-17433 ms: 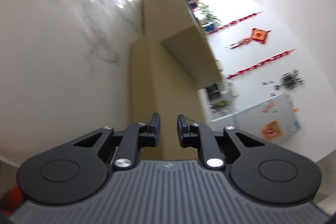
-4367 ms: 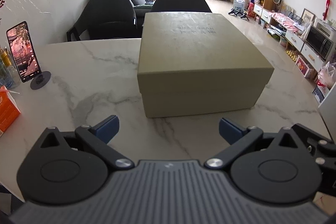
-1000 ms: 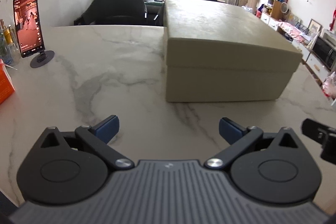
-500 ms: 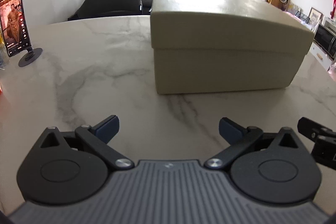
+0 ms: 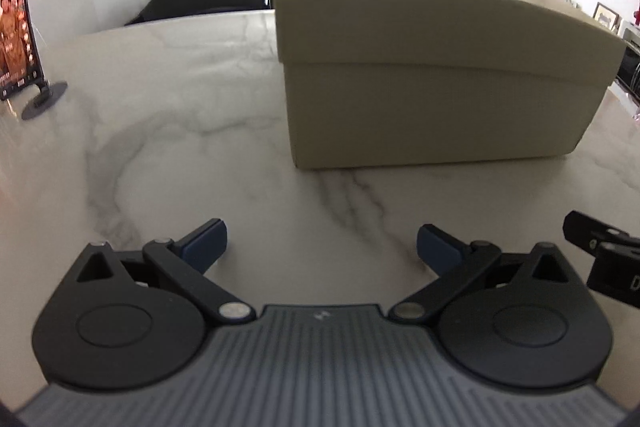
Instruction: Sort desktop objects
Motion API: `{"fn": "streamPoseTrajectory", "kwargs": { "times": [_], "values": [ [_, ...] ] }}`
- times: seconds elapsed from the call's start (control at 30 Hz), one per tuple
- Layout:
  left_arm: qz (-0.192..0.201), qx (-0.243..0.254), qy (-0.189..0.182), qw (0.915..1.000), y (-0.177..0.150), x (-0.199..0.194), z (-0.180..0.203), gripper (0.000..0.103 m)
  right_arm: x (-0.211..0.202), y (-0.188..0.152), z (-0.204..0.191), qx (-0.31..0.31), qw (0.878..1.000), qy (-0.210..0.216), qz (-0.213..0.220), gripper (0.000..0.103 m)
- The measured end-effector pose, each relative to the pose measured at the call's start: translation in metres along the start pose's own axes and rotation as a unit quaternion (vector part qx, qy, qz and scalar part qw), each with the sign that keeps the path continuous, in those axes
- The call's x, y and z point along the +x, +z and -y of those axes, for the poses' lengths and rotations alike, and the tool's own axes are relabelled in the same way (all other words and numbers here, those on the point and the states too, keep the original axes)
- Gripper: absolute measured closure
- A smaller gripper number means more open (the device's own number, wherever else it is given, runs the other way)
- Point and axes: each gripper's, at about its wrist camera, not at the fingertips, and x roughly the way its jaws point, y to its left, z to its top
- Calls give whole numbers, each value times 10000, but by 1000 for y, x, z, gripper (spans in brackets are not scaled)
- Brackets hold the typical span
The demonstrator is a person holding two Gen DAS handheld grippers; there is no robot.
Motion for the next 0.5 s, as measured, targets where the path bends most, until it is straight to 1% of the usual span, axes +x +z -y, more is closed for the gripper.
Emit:
{"fn": "streamPoseTrajectory", "kwargs": {
  "times": [0.2, 0.5],
  "values": [
    [130, 23, -14, 9999, -1, 0, 2, 0, 13, -4, -5, -94, 9999, 26, -106, 0],
    [338, 41, -93, 9994, -2, 4, 2, 0, 23, 4, -9, -143, 9998, 40, -107, 0]
  ]
}}
